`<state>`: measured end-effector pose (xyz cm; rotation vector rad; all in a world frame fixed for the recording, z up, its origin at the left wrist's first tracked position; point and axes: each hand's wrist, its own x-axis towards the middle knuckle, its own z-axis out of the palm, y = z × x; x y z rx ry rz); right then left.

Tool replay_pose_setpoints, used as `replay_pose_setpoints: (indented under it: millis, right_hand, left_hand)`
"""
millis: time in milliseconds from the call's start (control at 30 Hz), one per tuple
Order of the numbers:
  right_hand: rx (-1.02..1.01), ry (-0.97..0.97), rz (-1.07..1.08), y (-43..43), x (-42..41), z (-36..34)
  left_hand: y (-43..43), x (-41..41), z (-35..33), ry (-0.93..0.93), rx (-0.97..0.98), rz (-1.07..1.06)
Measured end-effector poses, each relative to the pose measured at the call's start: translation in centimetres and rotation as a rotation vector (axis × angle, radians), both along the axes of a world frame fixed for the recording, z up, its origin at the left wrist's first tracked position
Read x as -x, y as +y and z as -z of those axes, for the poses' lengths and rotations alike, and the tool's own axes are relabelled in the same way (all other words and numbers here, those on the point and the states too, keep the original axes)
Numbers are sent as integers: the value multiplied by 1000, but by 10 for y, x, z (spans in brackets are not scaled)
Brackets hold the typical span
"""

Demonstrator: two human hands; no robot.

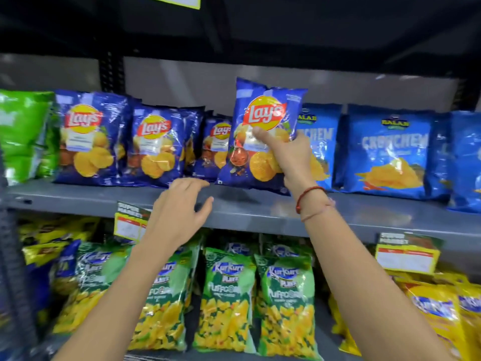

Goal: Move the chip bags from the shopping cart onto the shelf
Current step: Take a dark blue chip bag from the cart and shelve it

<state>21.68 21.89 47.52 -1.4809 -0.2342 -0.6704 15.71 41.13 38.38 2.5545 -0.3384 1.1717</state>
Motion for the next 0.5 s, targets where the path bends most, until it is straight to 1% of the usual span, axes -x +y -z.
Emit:
replay_pose_setpoints:
  millis: [67, 167, 333, 500]
  right_hand:
    - [51, 30, 7, 21, -14, 4]
    - [112, 67, 3, 41, -33, 12]
    - [124, 231, 32, 54, -59, 27]
    - [191, 321, 72, 51, -69, 33]
  left_hand:
    - [5, 1, 4, 78, -27, -10]
    - [7, 3, 7, 124, -47, -28]
    - [8, 3, 9, 88, -49, -27]
    - [8, 1, 11, 46, -51, -12]
